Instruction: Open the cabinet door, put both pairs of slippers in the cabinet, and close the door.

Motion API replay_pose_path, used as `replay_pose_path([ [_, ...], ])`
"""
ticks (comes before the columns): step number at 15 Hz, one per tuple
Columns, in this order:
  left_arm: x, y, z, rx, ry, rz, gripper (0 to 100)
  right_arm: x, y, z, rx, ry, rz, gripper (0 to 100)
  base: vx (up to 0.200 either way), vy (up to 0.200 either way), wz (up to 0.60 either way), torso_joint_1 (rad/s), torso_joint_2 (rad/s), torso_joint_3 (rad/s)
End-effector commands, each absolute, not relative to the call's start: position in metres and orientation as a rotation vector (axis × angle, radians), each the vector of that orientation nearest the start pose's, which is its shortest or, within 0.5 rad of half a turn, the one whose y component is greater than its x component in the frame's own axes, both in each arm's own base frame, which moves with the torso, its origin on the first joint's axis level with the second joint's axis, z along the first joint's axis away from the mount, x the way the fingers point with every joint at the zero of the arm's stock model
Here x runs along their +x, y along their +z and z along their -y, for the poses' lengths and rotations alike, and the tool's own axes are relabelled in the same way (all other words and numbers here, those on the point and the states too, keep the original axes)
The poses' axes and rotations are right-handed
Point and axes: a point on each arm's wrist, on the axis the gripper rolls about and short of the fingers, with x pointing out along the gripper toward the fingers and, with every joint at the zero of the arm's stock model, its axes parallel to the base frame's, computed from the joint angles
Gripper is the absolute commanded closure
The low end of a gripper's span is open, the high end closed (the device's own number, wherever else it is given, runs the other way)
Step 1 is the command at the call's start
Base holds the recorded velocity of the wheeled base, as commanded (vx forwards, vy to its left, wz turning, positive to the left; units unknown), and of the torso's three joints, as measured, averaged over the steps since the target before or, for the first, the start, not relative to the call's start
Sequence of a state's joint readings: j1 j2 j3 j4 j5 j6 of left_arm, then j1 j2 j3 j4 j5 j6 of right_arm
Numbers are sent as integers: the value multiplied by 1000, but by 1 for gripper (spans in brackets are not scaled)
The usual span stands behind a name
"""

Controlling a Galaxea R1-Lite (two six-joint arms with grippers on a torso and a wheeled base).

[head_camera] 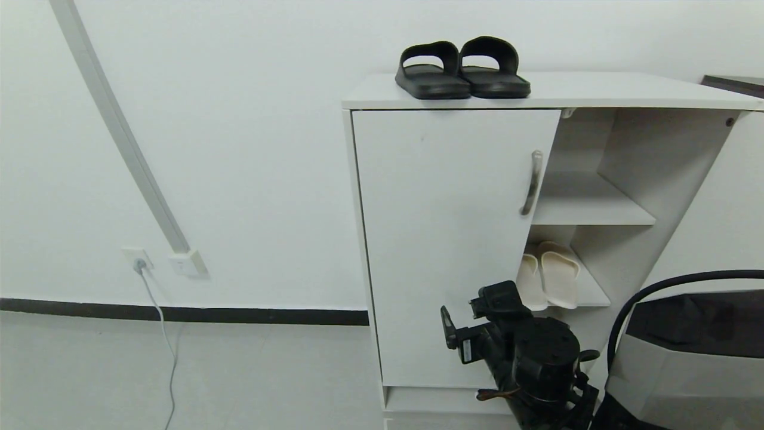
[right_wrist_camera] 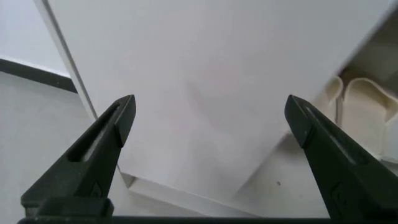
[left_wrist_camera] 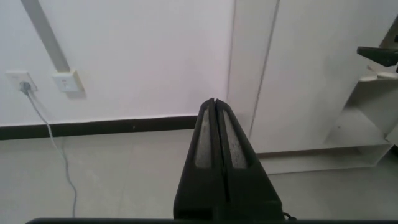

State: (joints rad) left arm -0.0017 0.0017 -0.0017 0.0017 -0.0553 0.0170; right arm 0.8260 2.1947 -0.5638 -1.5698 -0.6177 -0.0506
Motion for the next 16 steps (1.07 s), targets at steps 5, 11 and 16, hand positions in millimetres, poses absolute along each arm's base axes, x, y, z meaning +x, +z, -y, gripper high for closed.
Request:
replay_pose_path([
  [5, -23, 76, 1, 17, -57, -3, 100, 246, 54, -232, -106, 199, -64, 0, 0, 0, 0, 0, 0, 0],
  [11, -23, 76, 1, 17, -55, -3, 100, 245, 52, -232, -92, 231, -63, 0, 0, 0, 0, 0, 0, 0],
  [16, -23, 76, 1, 17, -55, -3, 100, 245, 55, -232, -90, 234, -56, 0, 0, 0, 0, 0, 0, 0],
])
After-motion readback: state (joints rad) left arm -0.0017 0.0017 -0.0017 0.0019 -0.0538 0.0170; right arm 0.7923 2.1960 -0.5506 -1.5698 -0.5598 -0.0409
